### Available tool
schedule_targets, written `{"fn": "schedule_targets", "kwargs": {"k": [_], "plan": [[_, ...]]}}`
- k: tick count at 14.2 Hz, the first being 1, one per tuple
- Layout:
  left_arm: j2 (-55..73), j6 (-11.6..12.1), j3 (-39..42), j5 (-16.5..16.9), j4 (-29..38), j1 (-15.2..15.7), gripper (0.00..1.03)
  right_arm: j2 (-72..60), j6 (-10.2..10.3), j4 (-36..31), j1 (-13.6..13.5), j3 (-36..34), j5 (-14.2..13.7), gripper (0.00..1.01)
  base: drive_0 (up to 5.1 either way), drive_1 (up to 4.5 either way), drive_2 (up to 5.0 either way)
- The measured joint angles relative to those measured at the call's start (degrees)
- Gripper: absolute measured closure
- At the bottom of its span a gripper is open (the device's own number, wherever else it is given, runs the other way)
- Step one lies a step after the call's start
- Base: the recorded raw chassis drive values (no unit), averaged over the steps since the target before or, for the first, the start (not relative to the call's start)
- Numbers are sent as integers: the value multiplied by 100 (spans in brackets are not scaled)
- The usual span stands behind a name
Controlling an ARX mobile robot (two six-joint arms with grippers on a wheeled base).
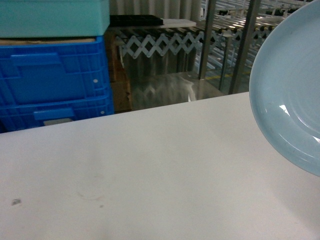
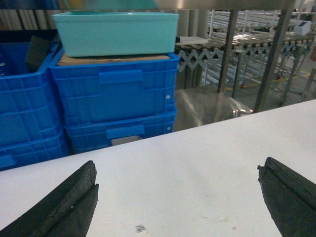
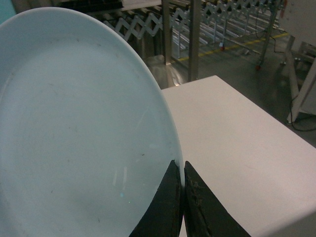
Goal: Place blue tray on left shelf second layer neatly
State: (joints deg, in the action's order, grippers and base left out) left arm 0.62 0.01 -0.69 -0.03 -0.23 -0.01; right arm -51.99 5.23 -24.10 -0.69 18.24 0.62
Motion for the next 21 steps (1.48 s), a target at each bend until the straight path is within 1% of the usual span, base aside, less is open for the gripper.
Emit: {"fn": "schedule_targets", "kwargs": {"k": [5, 6, 12, 19, 21], "plan": [[0, 0, 0, 0, 15, 0, 5, -4, 0, 13, 0, 0, -2, 99, 325, -407, -407], [0, 2, -2, 42, 31, 0, 5, -4, 0, 35, 48, -11, -63, 99, 325, -407, -407], [0, 0, 0, -15, -4, -2, 5, -2, -17, 4, 26, -11, 20, 99, 325, -407, -407], [0, 2, 0, -2, 2, -4, 5, -2, -20, 4, 26, -13, 4, 99, 325, -407, -407], [0, 2, 0, 9, -11, -4, 5, -4, -24, 13, 31, -13, -20, 99, 322, -238, -527]]}}
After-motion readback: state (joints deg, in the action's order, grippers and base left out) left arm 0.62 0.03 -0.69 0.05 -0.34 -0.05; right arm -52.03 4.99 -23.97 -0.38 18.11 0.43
